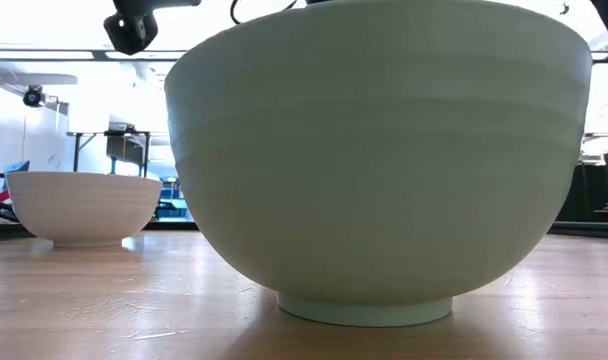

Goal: Nest bowls inside each other
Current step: Stack the black bowl into the black bowl, then stack the top left white bowl into the black bowl

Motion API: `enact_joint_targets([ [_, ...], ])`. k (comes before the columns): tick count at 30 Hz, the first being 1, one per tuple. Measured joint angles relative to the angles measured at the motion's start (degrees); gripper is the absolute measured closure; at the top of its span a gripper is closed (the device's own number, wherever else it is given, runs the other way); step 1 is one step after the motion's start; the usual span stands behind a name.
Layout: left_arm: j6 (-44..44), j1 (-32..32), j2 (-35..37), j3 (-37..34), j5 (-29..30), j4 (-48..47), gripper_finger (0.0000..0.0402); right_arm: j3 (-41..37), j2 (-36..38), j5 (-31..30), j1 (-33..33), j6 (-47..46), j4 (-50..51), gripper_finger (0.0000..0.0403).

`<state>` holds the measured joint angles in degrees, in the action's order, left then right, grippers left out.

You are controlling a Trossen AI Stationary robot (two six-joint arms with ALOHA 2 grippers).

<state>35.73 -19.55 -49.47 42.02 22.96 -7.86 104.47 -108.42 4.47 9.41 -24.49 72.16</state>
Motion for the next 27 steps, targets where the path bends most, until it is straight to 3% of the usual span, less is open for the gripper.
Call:
enact_joint_targets([
  [15, 0.0, 0.0, 0.0, 0.0, 0.0, -0.1, 0.0307, -0.1, -1.8, 1.3, -1.1, -0.6, -0.4, 0.0394],
  [24, 0.0, 0.0, -0.2, 0.0, -0.2, -0.1, 0.0307, 0.6, 3.3, 1.3, -1.4, -2.3, -0.5, 0.0394],
  [27, 1.8, 0.0, -0.3, 0.0, -3.7, -0.4, 0.0307, 0.4, 5.9, -0.2, -2.8, -2.5, 0.0, 0.0394],
])
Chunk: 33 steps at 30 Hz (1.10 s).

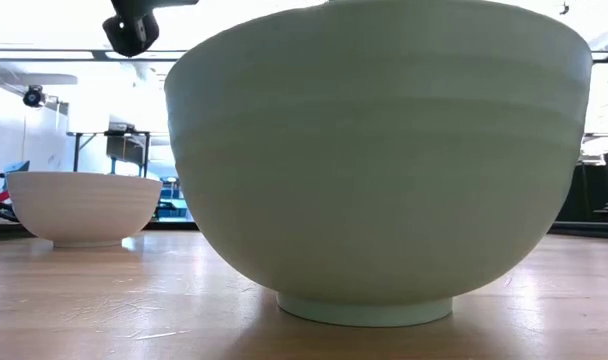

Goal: Nest bowls inside each other
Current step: Stack the top left white bowl into the black bowl

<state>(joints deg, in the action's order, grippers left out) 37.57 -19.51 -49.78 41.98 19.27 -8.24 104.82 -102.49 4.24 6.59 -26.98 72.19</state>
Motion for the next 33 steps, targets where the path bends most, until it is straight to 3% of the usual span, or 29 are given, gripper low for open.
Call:
enact_joint_targets([
  [6, 14.9, -0.3, -0.2, 0.4, -8.5, -15.3, 0.0307, -1.9, 6.1, -6.0, -5.3, 4.0, 0.9, 0.0394],
  [11, 19.1, -2.7, -1.6, 2.4, -14.7, -24.5, 0.0307, -7.7, 11.6, -12.4, -10.0, -0.7, 0.6, 0.0394],
  [19, 20.6, -4.3, -10.2, 9.9, -14.6, -45.8, 0.0307, -23.1, 20.3, -19.8, -14.2, -12.6, -4.4, 0.0394],
  [26, 20.8, -2.9, -18.7, 9.0, -12.6, -46.6, 0.0299, -34.0, 26.2, -19.4, -14.2, -16.5, -16.8, 0.0394],
  [33, 21.9, -1.1, -22.3, 11.1, -13.3, -46.8, 0.0227, -38.2, 30.5, -18.8, -14.2, -18.1, -23.1, 0.0394],
])
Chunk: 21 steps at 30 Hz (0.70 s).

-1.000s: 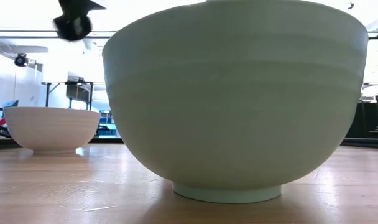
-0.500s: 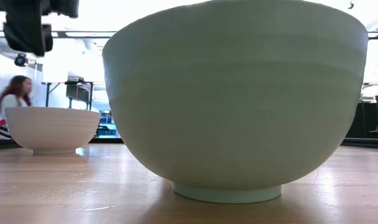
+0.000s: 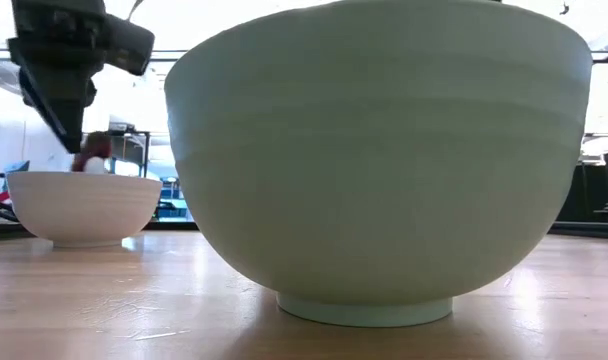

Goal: Nest bowls inside each other
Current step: Stack the top left white bowl into the black bowl

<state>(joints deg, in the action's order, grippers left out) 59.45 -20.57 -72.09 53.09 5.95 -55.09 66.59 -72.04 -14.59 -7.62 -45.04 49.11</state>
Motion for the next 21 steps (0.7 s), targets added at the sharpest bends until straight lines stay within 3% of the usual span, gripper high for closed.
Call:
enact_joint_targets([
  [6, -1.7, 1.4, -2.2, -0.3, 1.9, 0.1, 0.0160, -1.3, 2.3, 0.0, 0.0, -0.6, -1.4, 0.0394],
  [12, -2.3, 3.7, -8.4, -2.3, 0.0, 0.0, 0.0160, -1.5, 2.7, 0.0, 0.0, -0.6, -1.5, 0.0394],
  [15, -5.3, 4.5, -10.5, -2.3, -1.7, 0.1, 0.0210, -1.1, 2.7, 0.0, 0.0, -0.5, -1.5, 0.0394],
  [20, -10.5, 4.6, -10.3, -1.0, -3.8, 0.0, 0.0368, -0.2, 2.7, 0.2, 0.0, -0.5, -1.5, 0.0394],
  [21, -10.5, 4.7, -9.6, -0.5, -4.0, 0.0, 0.0384, 0.0, 2.7, 0.5, 0.0, -0.5, -1.5, 0.0394],
])
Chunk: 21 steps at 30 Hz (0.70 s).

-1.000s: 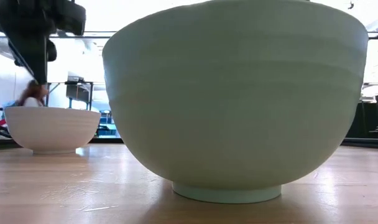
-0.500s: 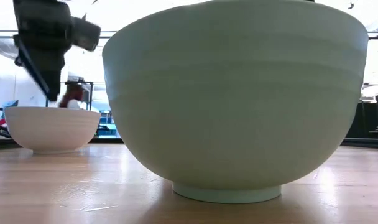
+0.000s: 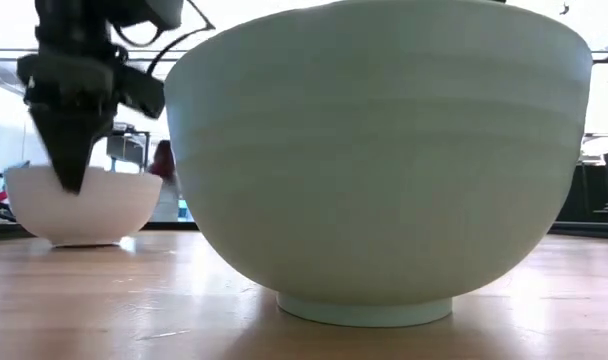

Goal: Nest bowls inside each other
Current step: Stack the top left white bowl into the black bowl

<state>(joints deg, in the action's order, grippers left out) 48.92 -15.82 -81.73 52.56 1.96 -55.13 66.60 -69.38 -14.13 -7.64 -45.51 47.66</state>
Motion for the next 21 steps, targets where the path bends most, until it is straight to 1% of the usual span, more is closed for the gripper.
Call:
enact_joint_targets([
  [4, 0.0, 0.0, 4.4, 3.1, 0.1, -0.3, 0.0395, 0.9, 0.0, 1.5, 0.0, 0.6, 0.0, 0.0394],
  [6, 0.1, 0.0, 7.1, 5.7, 1.6, 0.6, 0.0398, 1.3, 0.0, 2.5, 0.0, 1.9, 0.1, 0.0394],
  [8, 0.1, 0.0, 9.7, 8.9, 4.8, 1.0, 0.0399, 1.8, 0.0, 2.8, 0.0, 3.2, 0.1, 0.0394],
  [11, 0.0, -0.2, 13.1, 13.8, 11.3, 1.4, 0.0400, 2.2, 0.4, 3.1, 0.0, 4.3, 0.1, 0.0394],
  [13, -2.3, -0.2, 14.6, 16.8, 15.0, 2.4, 0.0400, 2.3, 1.0, 3.8, -0.1, 4.7, 0.0, 0.0394],
  [15, -8.4, -0.4, 15.5, 19.6, 17.6, 6.0, 0.0400, 2.2, 1.6, 3.8, -0.8, 5.1, 0.1, 0.0394],
  [17, -18.4, -1.0, 15.7, 21.8, 19.0, 12.0, 0.0400, 1.9, 2.5, 3.8, -1.7, 5.9, 0.2, 0.0394],
  [19, -32.8, -2.4, 14.7, 23.5, 19.3, 18.7, 0.0400, 1.6, 3.3, 3.8, -2.7, 7.1, 0.3, 0.0394],
  [21, -46.9, -4.0, 12.2, 25.5, 19.2, 22.1, 0.0400, 1.0, 4.3, 3.7, -3.8, 8.3, 0.4, 0.0394],
])
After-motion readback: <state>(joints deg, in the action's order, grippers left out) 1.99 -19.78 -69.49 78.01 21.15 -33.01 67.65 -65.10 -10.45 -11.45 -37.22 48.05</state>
